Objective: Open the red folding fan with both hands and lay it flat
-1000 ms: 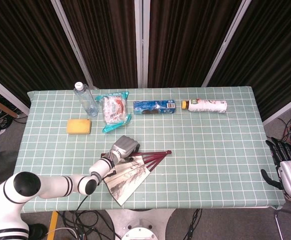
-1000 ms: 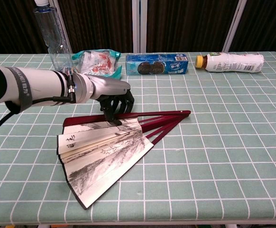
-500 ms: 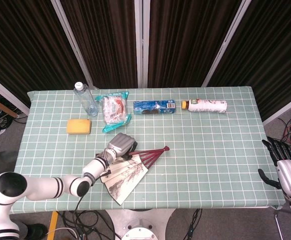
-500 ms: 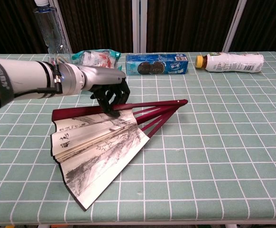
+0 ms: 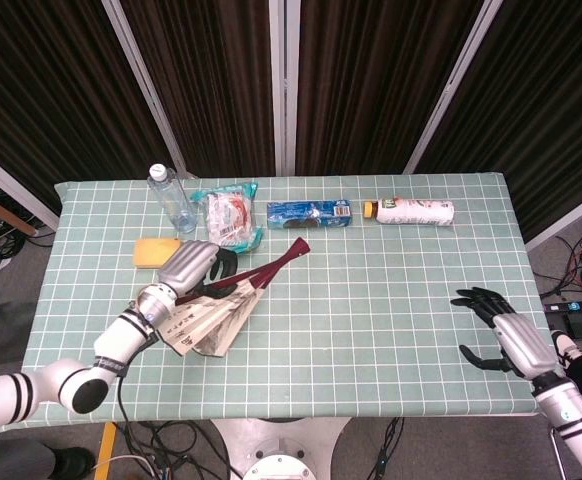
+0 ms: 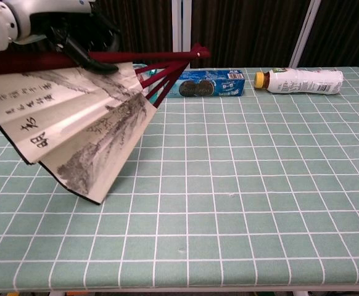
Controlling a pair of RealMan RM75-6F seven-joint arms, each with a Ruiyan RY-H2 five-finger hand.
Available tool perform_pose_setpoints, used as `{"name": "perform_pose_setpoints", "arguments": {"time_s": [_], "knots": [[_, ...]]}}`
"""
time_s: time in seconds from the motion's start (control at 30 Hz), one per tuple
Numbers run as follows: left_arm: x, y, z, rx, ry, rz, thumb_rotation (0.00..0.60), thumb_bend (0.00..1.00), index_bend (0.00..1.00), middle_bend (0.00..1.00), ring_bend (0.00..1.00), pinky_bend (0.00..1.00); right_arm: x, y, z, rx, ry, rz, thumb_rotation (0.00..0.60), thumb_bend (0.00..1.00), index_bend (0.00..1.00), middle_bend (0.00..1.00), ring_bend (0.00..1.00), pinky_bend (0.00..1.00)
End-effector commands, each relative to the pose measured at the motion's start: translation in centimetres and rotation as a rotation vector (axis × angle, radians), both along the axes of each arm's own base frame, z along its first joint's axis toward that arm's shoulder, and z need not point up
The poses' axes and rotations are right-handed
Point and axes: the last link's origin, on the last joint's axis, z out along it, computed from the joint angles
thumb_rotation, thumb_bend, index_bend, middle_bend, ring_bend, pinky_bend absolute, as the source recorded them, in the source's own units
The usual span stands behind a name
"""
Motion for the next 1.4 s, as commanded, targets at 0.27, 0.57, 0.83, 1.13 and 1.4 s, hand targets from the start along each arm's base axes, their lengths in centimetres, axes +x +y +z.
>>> {"name": "perform_pose_setpoints", "arguments": {"time_s": [0.27, 0.57, 0.83, 1.13, 1.4], "knots": [[0.8, -2.5, 4.1, 0.078, -0.192, -0.127, 0.600, 0.34, 0.63, 0.66, 0.66, 0.79, 5.8, -5.5, -6.9, 0.327, -0.203, 0.047, 0.600, 0.27, 0.25, 0.18, 0.00, 0.00], [2.9, -3.7, 5.3, 0.102, -0.244, -0.224, 0.600, 0.34, 0.63, 0.66, 0.66, 0.79, 10.4, -9.0, -10.0, 0.312, -0.231, 0.120, 0.600, 0.27, 0.11, 0.11, 0.00, 0.00], [4.1, -4.2, 6.0, 0.126, -0.253, -0.293, 0.600, 0.34, 0.63, 0.66, 0.66, 0.79, 13.6, -10.5, -11.2, 0.289, -0.261, 0.142, 0.600, 0.27, 0.10, 0.09, 0.00, 0.00], [5.1, -4.3, 6.1, 0.145, -0.259, -0.338, 0.600, 0.34, 0.63, 0.66, 0.66, 0.79, 17.3, -11.7, -12.5, 0.356, -0.286, 0.155, 0.600, 0.28, 0.10, 0.09, 0.00, 0.00], [4.8, -4.3, 6.3, 0.159, -0.257, -0.345, 0.600, 0.34, 0.63, 0.66, 0.66, 0.78, 19.4, -12.7, -13.7, 0.366, -0.282, 0.169, 0.600, 0.52, 0.41, 0.17, 0.00, 0.00]]}}
